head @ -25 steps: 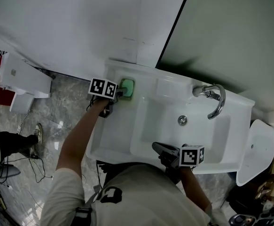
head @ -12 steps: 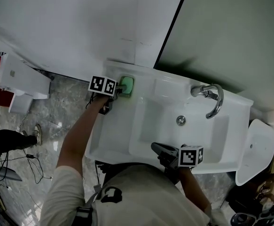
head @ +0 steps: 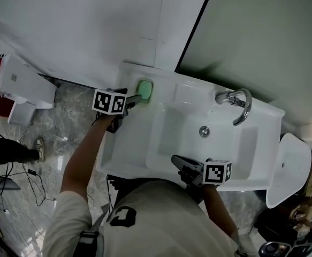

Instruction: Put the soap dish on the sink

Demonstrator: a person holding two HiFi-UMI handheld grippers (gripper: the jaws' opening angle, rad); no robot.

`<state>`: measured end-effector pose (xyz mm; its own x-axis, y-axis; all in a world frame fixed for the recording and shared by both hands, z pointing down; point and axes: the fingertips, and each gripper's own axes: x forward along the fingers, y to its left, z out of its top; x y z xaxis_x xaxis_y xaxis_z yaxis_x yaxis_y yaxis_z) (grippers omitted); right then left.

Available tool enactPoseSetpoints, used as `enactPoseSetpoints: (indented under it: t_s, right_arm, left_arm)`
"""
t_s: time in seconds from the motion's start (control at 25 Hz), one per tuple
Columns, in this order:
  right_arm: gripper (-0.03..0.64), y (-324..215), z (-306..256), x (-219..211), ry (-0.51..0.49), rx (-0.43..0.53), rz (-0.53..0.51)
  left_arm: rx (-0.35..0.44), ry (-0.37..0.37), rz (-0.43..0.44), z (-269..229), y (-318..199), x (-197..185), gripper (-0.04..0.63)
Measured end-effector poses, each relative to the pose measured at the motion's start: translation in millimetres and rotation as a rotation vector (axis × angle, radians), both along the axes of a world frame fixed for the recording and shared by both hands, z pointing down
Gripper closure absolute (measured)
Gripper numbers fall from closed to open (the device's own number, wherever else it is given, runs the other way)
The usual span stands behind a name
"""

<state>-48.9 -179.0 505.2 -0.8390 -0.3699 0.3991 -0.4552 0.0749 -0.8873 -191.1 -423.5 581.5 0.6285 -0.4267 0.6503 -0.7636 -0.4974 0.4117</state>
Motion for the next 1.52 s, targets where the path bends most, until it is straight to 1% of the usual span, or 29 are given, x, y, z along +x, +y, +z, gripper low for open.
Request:
enactPoseSetpoints:
  t_s: [0.12, 0.2, 0.28, 0.44, 0.48, 0.52, 0.56, 0.6, 0.64, 0.72, 0.88, 1.04, 1.28, 1.4, 1.52]
  right_arm:
    - [0.607, 5, -5, -2, -0.006, 0.005, 0.001]
    - [0.607, 7, -8, -4, -0.011, 0.013, 0.001]
    - [0.607, 6, -13, -5, -0.012, 0.038, -0.006]
    - [0.607, 10, -23, -15, -0.022, 0.081, -0.021]
    - [0.607, 12, -25, -18, -0.026, 0.090, -0.030]
    - [0.607, 13, -27, -19, -0.027, 0.096, -0.036]
    - [0.607, 14, -28, -21, -0.027, 0.100, -0.039]
    - [0.607, 14, -30, -23, -0.029, 0.103, -0.041]
    - [0.607, 15, -31, -25, -0.032, 0.106, -0.043]
    - [0.607, 16, -33, -29, -0.032, 0.114, -0.050]
    - [0.607, 20, -30, -27, 0.011, 0.127, -0.067]
    - [0.607, 25, -32, -36, 0.004, 0.134, -0.082]
    - [0.607, 35, -32, -46, -0.003, 0.134, -0.062]
    - [0.607, 39, -33, -53, -0.034, 0.140, -0.041]
    - [0.607, 48, -25, -51, -0.004, 0.120, -0.032]
  left_arm:
    - [0.047, 0.016, 0.040, -20, 26, -4, 0.284]
    - [0.071, 0.014, 0.053, -29, 42, -9, 0.285]
    - [0.098, -0.011, 0.065, -33, 54, -15, 0.298]
    - [0.146, -0.064, 0.089, -36, 76, -28, 0.349]
    - [0.154, -0.065, 0.086, -38, 83, -31, 0.369]
    - [0.166, -0.058, 0.081, -40, 87, -34, 0.405]
    - [0.181, -0.047, 0.075, -43, 91, -36, 0.461]
    - [0.195, -0.034, 0.069, -46, 94, -37, 0.535]
    - [0.205, -0.023, 0.064, -49, 97, -39, 0.572]
    - [0.209, -0.011, 0.062, -52, 102, -39, 0.574]
    - [0.222, -0.010, 0.073, -55, 113, -34, 0.574]
    - [0.210, 0.026, 0.052, -57, 126, -35, 0.574]
    - [0.204, 0.092, 0.017, -67, 144, -42, 0.574]
    - [0.209, 0.090, 0.004, -68, 151, -49, 0.575]
    - [0.214, 0.094, -0.014, -69, 159, -55, 0.575]
